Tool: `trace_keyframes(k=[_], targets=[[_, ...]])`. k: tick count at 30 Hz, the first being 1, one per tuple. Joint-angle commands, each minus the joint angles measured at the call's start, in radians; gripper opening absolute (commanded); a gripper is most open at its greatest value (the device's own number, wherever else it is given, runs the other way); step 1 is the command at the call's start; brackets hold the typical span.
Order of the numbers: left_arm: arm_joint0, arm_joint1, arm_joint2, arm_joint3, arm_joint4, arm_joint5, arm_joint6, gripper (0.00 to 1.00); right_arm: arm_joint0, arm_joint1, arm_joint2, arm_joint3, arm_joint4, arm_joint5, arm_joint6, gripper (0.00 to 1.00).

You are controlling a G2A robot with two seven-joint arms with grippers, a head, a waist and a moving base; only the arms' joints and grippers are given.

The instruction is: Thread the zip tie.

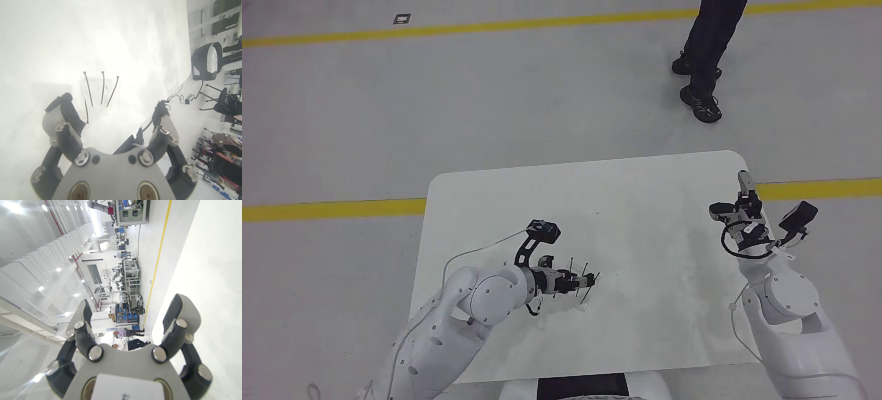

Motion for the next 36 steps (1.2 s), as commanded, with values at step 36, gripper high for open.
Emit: trace_keyframes(k=[36], targets=[[-0.067,-0.004,0.09,0.076,-0.014,-0.056,-0.037,1.0,0.0,0.0,0.0,0.0,0.0,0.0,0.0,1.0]])
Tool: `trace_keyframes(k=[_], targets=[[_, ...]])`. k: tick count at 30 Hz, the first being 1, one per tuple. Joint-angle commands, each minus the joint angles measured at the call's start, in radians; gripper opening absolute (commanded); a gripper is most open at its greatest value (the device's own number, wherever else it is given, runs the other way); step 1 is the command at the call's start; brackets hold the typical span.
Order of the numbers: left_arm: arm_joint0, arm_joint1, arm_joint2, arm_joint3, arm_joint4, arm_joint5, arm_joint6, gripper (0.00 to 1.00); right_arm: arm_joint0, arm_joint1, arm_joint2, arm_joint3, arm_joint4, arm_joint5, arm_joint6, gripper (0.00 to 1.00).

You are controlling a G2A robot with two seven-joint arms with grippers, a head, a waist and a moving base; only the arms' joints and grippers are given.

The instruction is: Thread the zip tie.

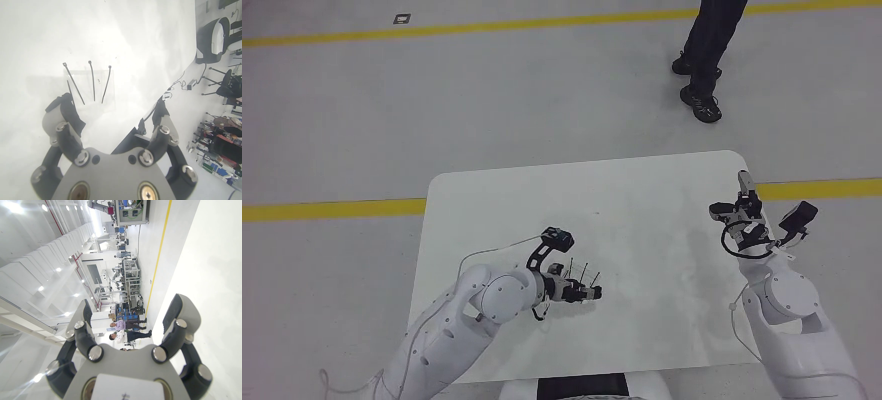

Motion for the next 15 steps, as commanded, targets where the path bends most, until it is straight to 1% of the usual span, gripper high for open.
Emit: trace_keyframes(k=[1,7,10,13,15], targets=[[0.0,0.0,0.0,0.0,0.0,0.0,0.0,1.0,0.0,0.0,0.0,0.0,0.0,0.0,0.0,1.0],[0.0,0.0,0.0,0.0,0.0,0.0,0.0,1.0,0.0,0.0,0.0,0.0,0.0,0.0,0.0,1.0],[0.0,0.0,0.009,-0.011,0.015,0.004,0.02,1.0,0.0,0.0,0.0,0.0,0.0,0.0,0.0,1.0],[-0.011,0.0,0.025,-0.036,0.062,0.048,0.009,1.0,0.0,0.0,0.0,0.0,0.0,0.0,0.0,1.0],[-0.023,-0.002,0.04,-0.048,0.09,0.091,-0.013,1.0,0.0,0.0,0.0,0.0,0.0,0.0,0.0,1.0]])
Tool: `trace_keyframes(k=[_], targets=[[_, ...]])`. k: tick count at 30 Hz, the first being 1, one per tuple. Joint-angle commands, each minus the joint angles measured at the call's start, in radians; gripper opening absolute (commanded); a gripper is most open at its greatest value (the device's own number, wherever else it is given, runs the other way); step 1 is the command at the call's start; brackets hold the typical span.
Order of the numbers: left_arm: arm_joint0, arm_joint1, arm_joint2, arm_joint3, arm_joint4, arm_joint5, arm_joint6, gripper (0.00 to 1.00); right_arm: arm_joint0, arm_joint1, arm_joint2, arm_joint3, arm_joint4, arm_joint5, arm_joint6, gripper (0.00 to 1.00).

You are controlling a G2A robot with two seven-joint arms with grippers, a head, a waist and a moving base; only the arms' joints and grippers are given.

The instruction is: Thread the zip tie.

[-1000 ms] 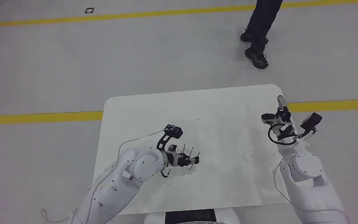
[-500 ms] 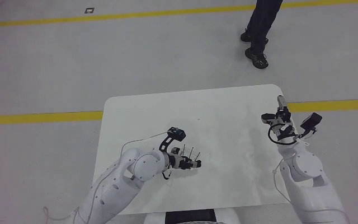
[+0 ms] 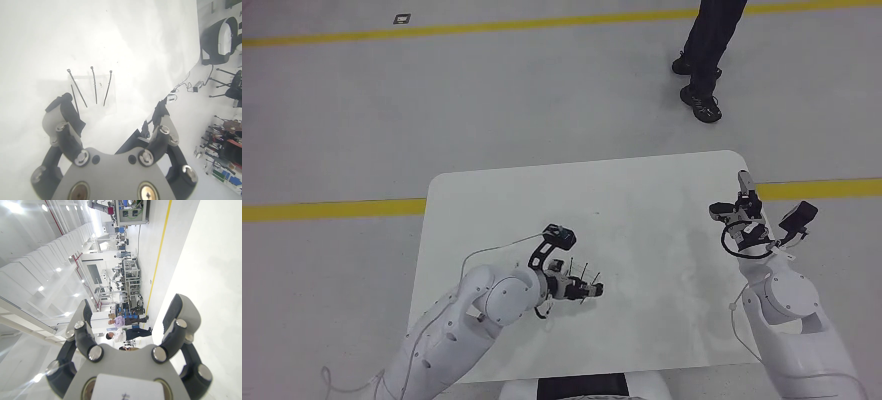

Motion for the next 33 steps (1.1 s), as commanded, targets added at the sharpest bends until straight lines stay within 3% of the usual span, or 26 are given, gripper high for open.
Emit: trace_keyframes(k=[1,3,5,16,19,25,33], targets=[[-0.014,-0.002,0.016,-0.006,0.033,0.047,-0.027,1.0,0.0,0.0,0.0,0.0,0.0,0.0,0.0,1.0],[-0.035,-0.006,0.04,-0.008,0.076,0.111,-0.063,1.0,0.0,0.0,0.0,0.0,0.0,0.0,0.0,1.0],[-0.049,-0.011,0.063,-0.008,0.102,0.144,-0.075,1.0,0.0,0.0,0.0,0.0,0.0,0.0,0.0,1.0],[-0.055,-0.015,0.069,-0.003,0.107,0.144,-0.076,1.0,0.0,0.0,0.0,0.0,0.0,0.0,0.0,1.0],[-0.055,-0.016,0.078,0.015,0.114,0.138,-0.054,1.0,0.0,0.0,0.0,0.0,0.0,0.0,0.0,1.0],[-0.092,-0.034,0.122,0.075,0.12,0.144,-0.047,1.0,0.0,0.0,0.0,0.0,0.0,0.0,0.0,1.0],[-0.099,-0.043,0.135,0.077,0.127,0.144,-0.043,1.0,0.0,0.0,0.0,0.0,0.0,0.0,0.0,1.0]])
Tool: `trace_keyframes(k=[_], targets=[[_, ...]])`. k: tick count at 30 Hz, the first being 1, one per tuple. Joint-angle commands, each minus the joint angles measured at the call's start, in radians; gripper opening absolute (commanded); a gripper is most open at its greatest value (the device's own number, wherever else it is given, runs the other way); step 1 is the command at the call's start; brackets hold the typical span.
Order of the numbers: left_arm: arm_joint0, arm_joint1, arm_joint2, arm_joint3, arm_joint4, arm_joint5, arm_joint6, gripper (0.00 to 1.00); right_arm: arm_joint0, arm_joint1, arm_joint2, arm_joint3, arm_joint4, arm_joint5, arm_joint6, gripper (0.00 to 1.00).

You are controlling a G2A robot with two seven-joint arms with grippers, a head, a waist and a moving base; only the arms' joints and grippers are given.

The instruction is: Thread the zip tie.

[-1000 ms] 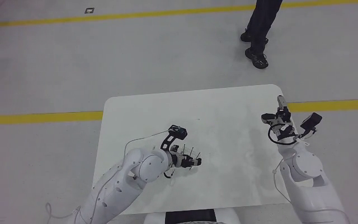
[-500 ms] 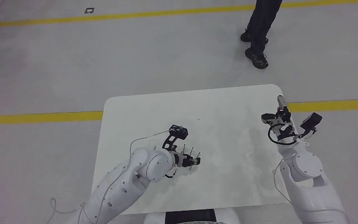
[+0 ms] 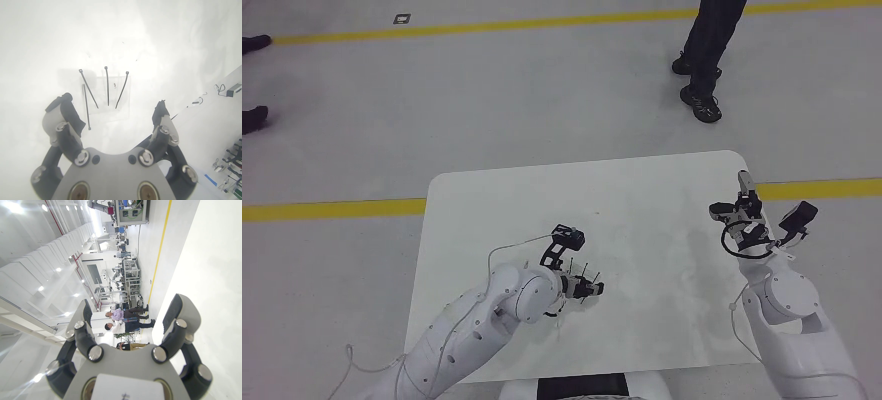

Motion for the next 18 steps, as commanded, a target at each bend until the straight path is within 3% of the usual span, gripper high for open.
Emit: trace_keyframes(k=[1,7,10,18], targets=[[0.0,0.0,0.0,0.0,0.0,0.0,0.0,1.0,0.0,0.0,0.0,0.0,0.0,0.0,0.0,1.0],[0.003,0.0,0.01,0.002,0.015,-0.013,0.017,1.0,0.0,0.0,0.0,0.0,0.0,0.0,0.0,1.0],[-0.005,-0.003,0.026,-0.001,0.038,0.0,-0.002,1.0,0.0,0.0,0.0,0.0,0.0,0.0,0.0,1.0],[-0.006,-0.004,0.022,0.001,0.04,0.0,-0.001,1.0,0.0,0.0,0.0,0.0,0.0,0.0,0.0,1.0]])
